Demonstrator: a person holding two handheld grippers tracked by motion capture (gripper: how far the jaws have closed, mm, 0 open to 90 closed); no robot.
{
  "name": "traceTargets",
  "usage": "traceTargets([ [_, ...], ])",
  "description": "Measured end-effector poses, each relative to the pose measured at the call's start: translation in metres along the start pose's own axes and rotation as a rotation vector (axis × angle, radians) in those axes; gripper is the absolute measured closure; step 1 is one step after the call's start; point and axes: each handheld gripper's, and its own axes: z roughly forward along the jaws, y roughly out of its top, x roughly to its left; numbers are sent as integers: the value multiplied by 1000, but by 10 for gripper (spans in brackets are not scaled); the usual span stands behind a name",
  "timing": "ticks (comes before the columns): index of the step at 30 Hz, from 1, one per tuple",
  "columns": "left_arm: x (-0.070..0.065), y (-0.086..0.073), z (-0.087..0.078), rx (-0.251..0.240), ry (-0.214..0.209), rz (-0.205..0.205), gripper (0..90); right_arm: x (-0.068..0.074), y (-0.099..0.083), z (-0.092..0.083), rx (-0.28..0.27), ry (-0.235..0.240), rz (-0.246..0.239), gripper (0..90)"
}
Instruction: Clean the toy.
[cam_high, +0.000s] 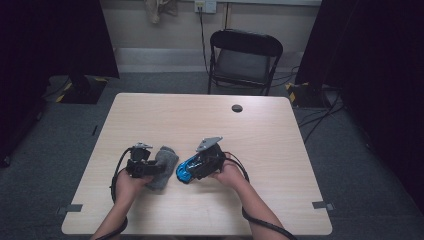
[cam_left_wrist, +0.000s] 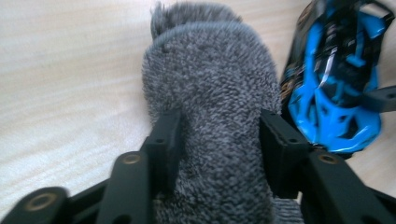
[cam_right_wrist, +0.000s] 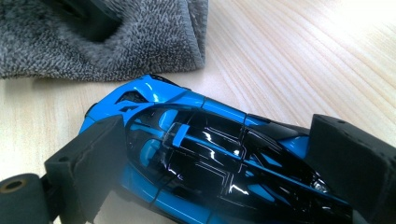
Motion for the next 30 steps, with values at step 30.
traceTargets([
  [30, -49, 94, 83, 24, -82, 332, 726, -1, -2, 0, -19, 5, 5, 52],
])
